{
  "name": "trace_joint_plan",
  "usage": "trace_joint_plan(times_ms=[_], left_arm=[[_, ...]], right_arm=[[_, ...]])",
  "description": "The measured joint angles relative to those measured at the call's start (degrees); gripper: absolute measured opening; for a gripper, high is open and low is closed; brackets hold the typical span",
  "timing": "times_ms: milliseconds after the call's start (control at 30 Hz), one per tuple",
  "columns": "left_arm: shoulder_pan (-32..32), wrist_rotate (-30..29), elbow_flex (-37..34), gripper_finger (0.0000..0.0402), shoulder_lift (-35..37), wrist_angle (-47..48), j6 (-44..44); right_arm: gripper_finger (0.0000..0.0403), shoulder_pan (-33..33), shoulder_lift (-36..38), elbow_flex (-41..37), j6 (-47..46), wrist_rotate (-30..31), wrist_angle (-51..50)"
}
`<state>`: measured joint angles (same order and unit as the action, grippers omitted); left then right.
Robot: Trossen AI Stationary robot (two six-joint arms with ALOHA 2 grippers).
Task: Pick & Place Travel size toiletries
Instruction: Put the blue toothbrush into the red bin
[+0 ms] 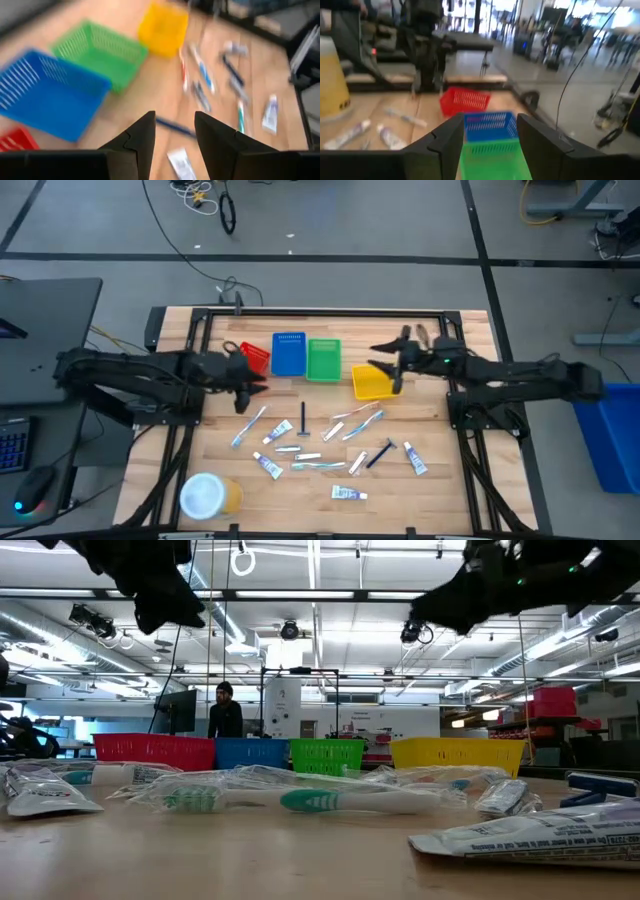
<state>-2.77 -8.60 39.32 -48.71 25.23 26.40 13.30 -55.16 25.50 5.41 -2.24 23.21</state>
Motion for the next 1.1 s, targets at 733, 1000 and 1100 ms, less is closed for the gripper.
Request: trace_joint_plan(times_ms=[733, 1000, 1100], left_arm=[[-11.5, 5.9, 2.5, 0.0158, -27.4, 16.6, 36.3], [-11.2, 5.2, 2.5, 0.0193, -34.8, 16.1, 34.1], [-10.9, 5.0, 2.5, 0.0198, -37.1, 16.1, 33.3]], right_arm=[[0.0235, -1.7, -12.6, 0.2, 9.8, 0.2, 6.0], [0.0212, -1.7, -12.6, 0.2, 12.7, 0.2, 11.3], [0.0205, -1.7, -12.6, 0.2, 12.6, 0.2, 11.8]])
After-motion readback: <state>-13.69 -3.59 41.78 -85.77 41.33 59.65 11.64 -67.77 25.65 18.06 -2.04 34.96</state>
